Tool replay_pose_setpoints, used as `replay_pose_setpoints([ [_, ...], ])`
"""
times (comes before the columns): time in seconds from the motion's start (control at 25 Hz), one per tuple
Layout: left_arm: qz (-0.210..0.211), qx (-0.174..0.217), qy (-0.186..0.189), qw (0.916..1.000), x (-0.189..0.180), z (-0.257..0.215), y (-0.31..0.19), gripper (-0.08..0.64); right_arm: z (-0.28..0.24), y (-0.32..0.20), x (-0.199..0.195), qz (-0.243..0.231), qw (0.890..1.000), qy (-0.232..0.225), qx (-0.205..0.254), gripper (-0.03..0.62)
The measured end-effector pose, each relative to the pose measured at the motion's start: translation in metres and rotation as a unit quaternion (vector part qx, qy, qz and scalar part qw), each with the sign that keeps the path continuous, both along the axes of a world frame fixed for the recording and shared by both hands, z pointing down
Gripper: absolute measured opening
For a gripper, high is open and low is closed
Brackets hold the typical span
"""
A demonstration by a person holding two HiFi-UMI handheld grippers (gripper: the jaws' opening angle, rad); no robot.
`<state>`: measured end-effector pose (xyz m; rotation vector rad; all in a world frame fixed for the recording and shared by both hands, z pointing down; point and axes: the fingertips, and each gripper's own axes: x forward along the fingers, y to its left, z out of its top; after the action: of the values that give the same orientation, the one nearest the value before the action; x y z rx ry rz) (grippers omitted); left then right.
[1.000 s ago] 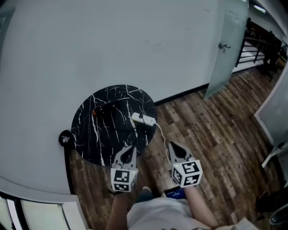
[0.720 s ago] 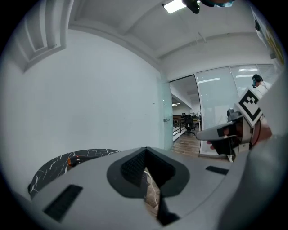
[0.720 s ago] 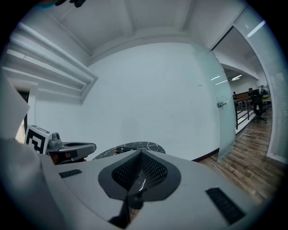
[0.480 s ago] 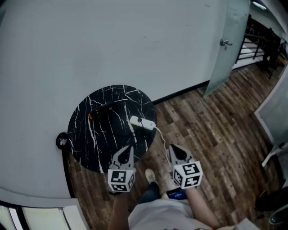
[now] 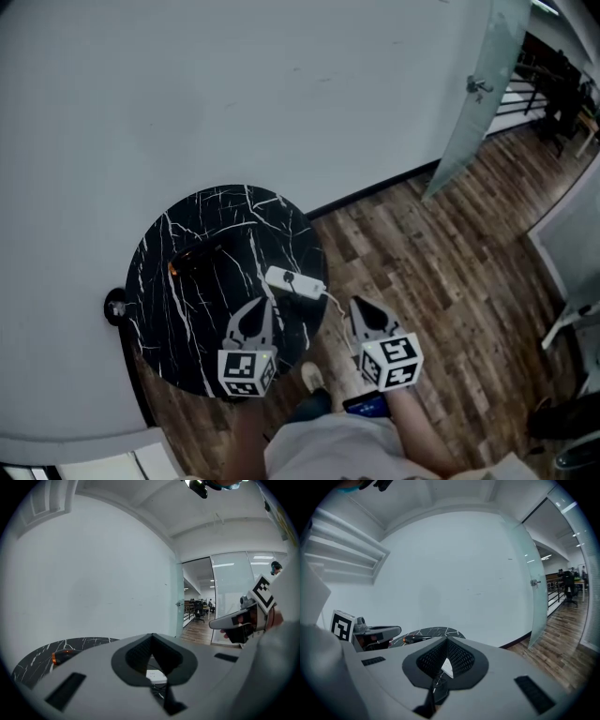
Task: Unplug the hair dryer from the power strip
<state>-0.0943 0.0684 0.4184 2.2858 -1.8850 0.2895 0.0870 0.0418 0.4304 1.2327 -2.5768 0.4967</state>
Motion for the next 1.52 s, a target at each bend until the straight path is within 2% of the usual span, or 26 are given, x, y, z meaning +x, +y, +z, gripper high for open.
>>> replay_pose_setpoints([
  [0.36,0.016,-0.021,0.03,0.9992,-0.034,0.023,-0.059,-0.002,0.007,-0.053,-0.032,0.014,0.999,-0.026,-0.023,-0.003],
  [0.64,0.037,-0.029,0.047,0.9978,-0.048,0.035,-0.087,-0.002,0.012,-0.077,-0.042,0.026,1.0,-0.004,-0.017,-0.002],
  [0.8,0.048,-0.037,0.05,0.9969,-0.048,0.042,-0.095,-0.002,0.022,-0.075,-0.041,0.02,0.999,0.039,-0.01,-0.002],
  [0.88,0.05,-0.052,0.048,0.9962,-0.048,0.05,-0.097,-0.002,0.025,-0.073,-0.041,0.017,0.999,0.049,-0.008,-0.002],
  [1.04,0.055,-0.073,0.043,0.9949,-0.048,0.058,-0.097,-0.002,0.024,-0.076,-0.043,0.015,0.999,0.03,-0.013,-0.003],
  [1.52,0.06,-0.081,0.06,0.9932,-0.045,0.068,-0.115,-0.002,0.035,-0.09,-0.042,0.007,1.0,0.019,-0.019,-0.002],
])
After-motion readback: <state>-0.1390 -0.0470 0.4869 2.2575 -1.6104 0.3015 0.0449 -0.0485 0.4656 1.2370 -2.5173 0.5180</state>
